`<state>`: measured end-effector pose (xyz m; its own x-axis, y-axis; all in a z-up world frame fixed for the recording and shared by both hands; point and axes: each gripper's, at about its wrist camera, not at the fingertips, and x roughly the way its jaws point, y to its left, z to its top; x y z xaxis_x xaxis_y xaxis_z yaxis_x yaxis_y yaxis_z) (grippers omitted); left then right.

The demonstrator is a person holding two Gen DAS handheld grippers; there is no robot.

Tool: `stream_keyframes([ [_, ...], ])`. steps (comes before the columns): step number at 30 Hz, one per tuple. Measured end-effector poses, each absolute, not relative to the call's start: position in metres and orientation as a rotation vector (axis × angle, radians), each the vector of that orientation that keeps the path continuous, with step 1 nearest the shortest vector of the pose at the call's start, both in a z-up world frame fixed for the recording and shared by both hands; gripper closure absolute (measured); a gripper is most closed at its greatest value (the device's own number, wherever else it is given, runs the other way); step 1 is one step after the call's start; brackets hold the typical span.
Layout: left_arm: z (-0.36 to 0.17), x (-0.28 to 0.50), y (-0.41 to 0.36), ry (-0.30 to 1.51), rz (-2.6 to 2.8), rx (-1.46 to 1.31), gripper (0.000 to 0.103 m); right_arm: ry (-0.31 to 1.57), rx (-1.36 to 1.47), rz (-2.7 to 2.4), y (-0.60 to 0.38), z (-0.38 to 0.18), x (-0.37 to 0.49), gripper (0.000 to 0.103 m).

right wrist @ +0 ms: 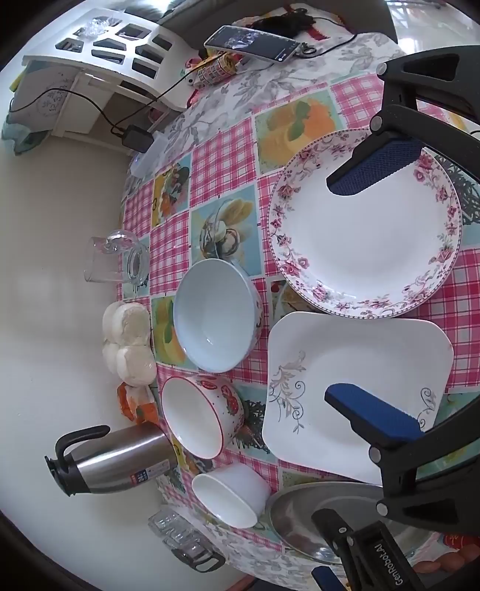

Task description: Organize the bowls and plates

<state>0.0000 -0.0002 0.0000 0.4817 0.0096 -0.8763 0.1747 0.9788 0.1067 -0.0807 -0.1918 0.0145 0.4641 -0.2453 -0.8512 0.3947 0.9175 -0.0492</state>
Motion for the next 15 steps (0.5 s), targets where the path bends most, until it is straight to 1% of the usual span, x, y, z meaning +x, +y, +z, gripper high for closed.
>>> stream_keyframes([
  [15,-0.001,0.0,-0.001,1.071,-0.103,0.209,0.0,1.031,0.159,-0.4,-0.2,0.009,-0.085,0.0],
])
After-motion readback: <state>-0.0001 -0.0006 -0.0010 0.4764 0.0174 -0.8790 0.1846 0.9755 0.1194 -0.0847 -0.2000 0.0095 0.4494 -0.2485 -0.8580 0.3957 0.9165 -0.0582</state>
